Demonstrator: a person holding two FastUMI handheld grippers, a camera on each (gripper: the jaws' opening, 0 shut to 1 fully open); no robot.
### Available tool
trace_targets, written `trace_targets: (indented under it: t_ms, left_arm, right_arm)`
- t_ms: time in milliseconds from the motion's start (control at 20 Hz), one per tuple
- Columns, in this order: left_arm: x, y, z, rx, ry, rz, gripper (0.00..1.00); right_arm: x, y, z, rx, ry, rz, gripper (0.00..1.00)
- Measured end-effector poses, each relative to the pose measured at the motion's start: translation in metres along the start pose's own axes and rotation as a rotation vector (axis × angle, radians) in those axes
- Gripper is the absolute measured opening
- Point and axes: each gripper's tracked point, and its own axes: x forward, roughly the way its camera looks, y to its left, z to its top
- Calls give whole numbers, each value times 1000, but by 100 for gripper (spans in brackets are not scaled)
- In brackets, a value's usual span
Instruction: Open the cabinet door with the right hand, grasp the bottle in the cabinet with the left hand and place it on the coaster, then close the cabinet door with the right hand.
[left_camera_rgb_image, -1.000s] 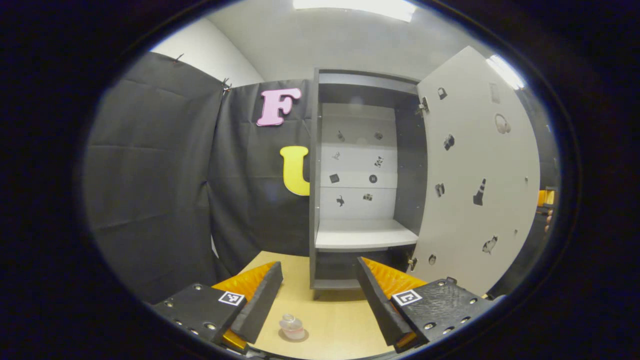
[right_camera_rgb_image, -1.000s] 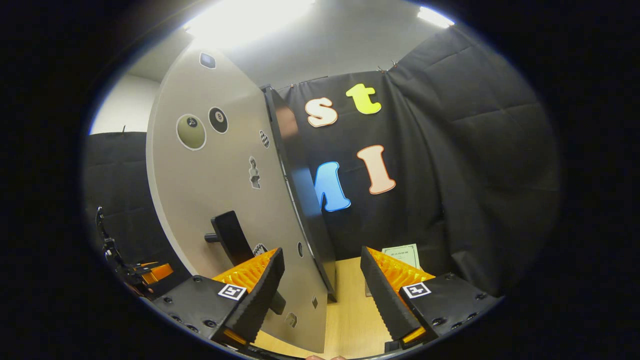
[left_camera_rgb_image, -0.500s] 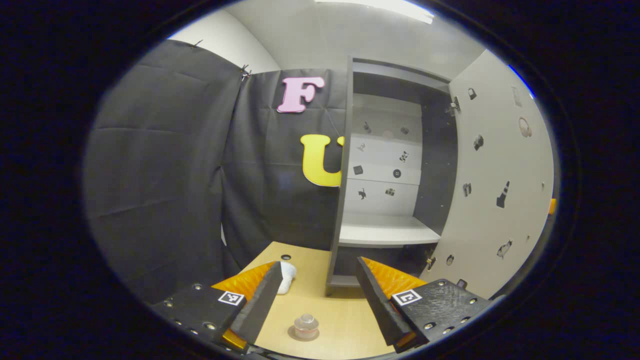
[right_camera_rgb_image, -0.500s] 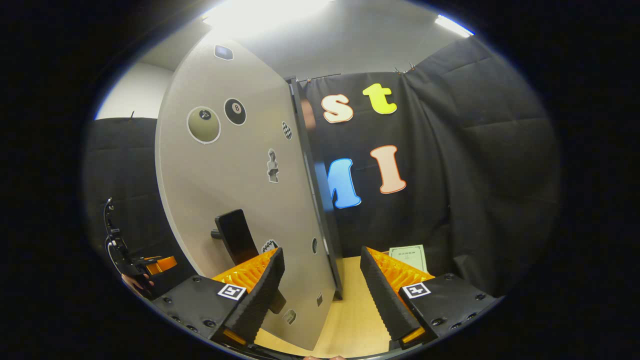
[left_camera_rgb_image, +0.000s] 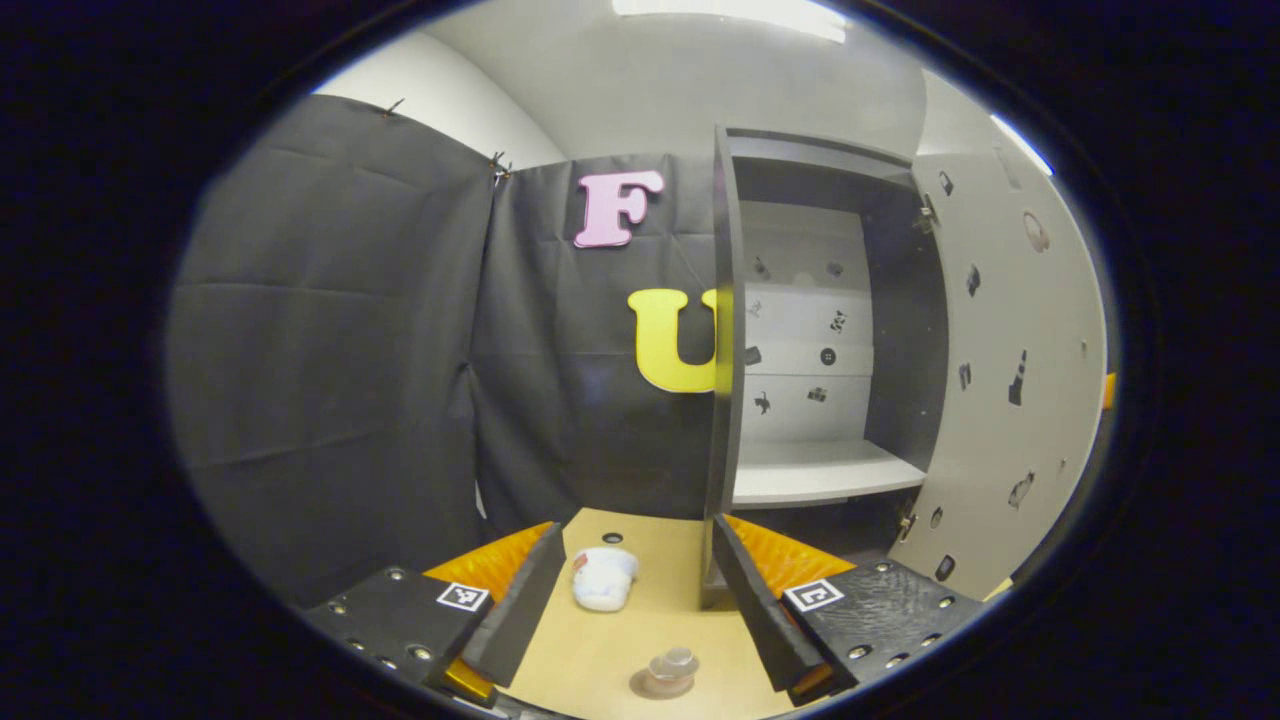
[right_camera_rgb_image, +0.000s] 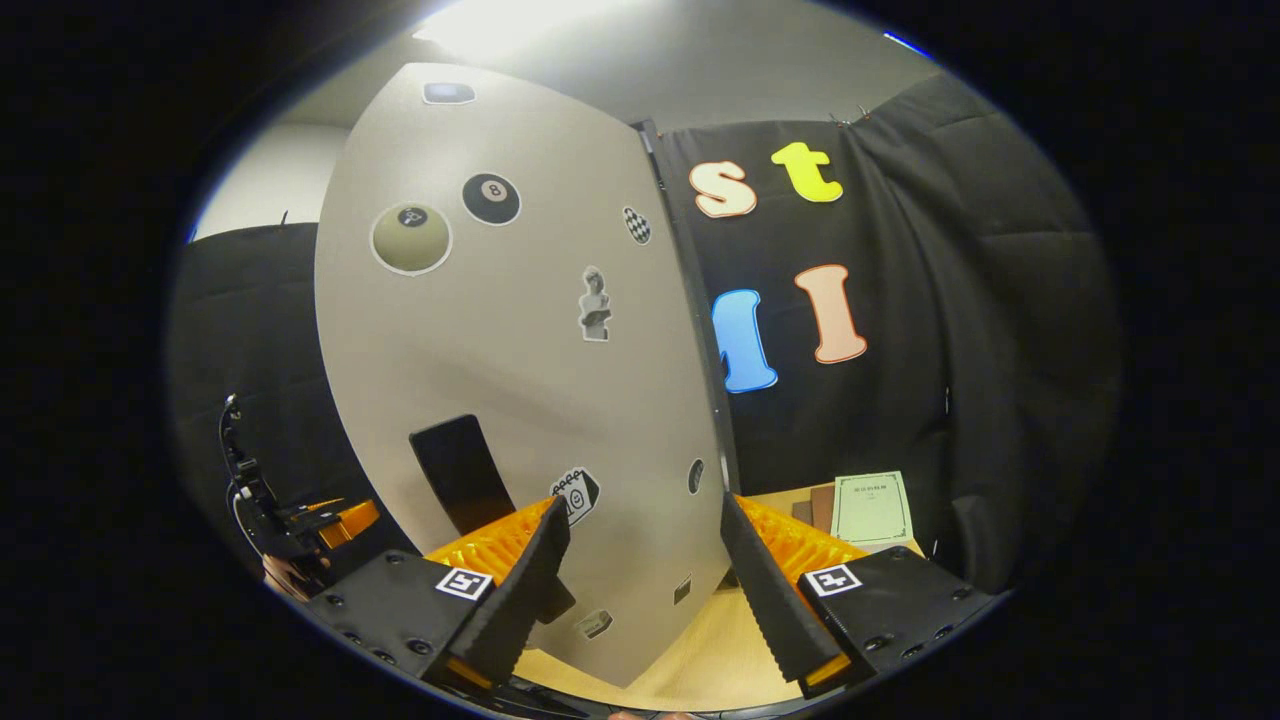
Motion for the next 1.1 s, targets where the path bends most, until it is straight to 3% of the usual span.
trace_targets:
  t_ms: [450, 700, 950, 1100]
  left_arm:
    - [18, 34, 6, 25, -23, 1, 89]
    - [24, 67, 3, 18, -17, 8, 89]
    - [35, 90, -6, -26, -7, -17, 89]
    - [42, 87, -14, -54, -7, -76, 91]
  right_arm:
    - [53, 73, -17, -22, 51, 96, 98]
    - [84, 135, -17, -25, 53, 198, 98]
    - [95, 154, -10, -32, 23, 161, 98]
    - [92, 139, -7, -57, 37, 79, 98]
